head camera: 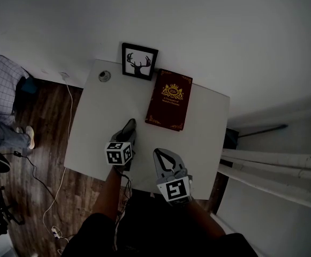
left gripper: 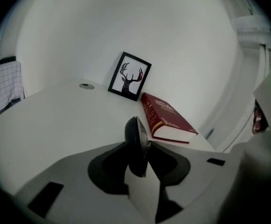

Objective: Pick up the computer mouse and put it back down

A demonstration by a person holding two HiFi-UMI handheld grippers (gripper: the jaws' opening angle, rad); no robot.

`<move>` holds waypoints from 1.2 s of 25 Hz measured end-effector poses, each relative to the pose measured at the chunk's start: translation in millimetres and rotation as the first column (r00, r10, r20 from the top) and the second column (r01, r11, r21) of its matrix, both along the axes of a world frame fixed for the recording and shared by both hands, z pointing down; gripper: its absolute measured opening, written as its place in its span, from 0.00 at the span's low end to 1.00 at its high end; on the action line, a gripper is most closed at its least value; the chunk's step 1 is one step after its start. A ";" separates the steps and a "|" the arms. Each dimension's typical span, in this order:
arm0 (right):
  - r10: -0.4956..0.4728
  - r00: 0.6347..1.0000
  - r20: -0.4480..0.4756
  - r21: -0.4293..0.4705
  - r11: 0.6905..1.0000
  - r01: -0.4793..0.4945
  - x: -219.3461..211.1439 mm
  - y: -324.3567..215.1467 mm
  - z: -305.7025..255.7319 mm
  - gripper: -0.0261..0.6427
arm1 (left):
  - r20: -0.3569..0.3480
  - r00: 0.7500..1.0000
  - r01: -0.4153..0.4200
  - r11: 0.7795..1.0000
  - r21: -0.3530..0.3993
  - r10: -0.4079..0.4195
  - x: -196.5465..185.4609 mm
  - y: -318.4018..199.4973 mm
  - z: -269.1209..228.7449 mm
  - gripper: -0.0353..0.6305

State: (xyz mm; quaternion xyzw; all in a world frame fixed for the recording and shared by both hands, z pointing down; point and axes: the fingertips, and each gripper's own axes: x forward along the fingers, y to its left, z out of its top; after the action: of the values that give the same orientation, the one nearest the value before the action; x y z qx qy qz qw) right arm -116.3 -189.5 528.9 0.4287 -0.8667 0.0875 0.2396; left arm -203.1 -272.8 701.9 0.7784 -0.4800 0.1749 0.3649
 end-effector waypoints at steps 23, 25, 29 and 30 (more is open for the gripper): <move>-0.007 1.000 0.003 -0.005 1.000 0.007 -1.3 5.2 3.1 0.07 | 0.230 0.973 0.020 0.998 0.060 -0.033 -20.2 -1.6 0.9 0.29; -0.007 1.000 0.006 -0.006 1.000 0.007 -2.2 5.3 2.8 0.07 | 0.239 0.971 0.019 0.998 0.057 -0.033 -22.7 -0.5 1.1 0.30; -0.007 1.000 0.010 -0.006 1.000 0.007 -2.8 5.4 3.5 0.07 | 0.251 0.967 0.021 0.998 0.067 -0.037 -26.1 0.0 -0.4 0.31; -0.009 1.000 0.008 -0.007 1.000 0.009 -3.2 6.1 3.9 0.07 | 0.254 0.966 0.022 0.997 0.069 -0.039 -27.1 0.6 -0.2 0.31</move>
State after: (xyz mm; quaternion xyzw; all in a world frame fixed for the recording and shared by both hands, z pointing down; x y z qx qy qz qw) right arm -119.5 -183.5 532.8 0.4236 -0.8692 0.0914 0.2379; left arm -230.2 -272.2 701.8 0.7534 -0.5404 0.2522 0.2771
